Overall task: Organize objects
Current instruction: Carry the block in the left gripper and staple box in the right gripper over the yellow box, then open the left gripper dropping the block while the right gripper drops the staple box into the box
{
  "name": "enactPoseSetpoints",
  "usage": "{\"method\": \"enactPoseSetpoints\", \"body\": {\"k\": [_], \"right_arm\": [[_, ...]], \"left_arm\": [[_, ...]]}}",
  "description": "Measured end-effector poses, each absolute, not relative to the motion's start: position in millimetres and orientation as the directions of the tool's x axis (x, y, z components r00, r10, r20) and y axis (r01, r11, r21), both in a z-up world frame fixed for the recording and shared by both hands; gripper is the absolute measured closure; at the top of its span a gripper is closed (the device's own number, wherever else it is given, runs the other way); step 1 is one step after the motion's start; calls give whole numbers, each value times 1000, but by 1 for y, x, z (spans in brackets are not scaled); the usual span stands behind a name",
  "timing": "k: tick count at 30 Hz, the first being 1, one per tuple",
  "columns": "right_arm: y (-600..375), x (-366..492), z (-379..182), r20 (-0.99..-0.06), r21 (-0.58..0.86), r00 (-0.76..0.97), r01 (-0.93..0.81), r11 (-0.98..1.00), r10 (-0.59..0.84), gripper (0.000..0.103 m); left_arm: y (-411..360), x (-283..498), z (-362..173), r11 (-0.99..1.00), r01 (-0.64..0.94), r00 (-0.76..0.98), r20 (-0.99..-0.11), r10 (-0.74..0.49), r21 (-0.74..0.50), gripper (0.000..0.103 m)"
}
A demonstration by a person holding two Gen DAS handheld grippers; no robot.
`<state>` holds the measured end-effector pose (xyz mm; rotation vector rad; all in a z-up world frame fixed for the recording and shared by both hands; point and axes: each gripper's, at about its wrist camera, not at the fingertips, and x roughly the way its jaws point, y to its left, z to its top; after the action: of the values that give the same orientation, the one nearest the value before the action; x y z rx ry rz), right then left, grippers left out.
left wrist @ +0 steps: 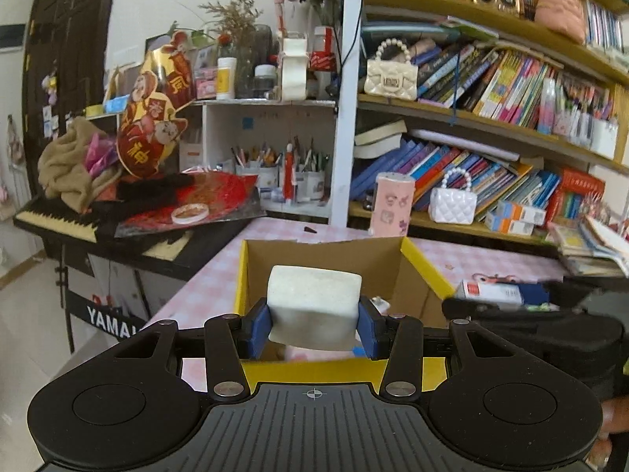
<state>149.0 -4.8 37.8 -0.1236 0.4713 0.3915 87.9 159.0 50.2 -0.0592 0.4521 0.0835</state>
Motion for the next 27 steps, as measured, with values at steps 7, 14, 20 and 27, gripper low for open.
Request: {"method": "enactPoseSetpoints", "body": {"k": [7, 14, 20, 27], "right_arm": [[13, 202, 22, -500, -98, 796, -444, 891, 341, 52], [31, 239, -4, -576, -161, 731, -541, 826, 367, 52], [48, 261, -22, -649, -178, 640, -653, 736, 411, 52], [60, 281, -23, -671, -174, 584, -723, 668, 458, 52]], "left_arm": [[155, 141, 40, 994, -103, 885, -460, 80, -26, 59], [154, 187, 15, 992, -124, 842, -531, 94, -21, 59], [157, 207, -4, 991, -135, 798, -593, 105, -5, 58], [171, 221, -15, 984, -176, 760, -637, 129, -10, 58]]}}
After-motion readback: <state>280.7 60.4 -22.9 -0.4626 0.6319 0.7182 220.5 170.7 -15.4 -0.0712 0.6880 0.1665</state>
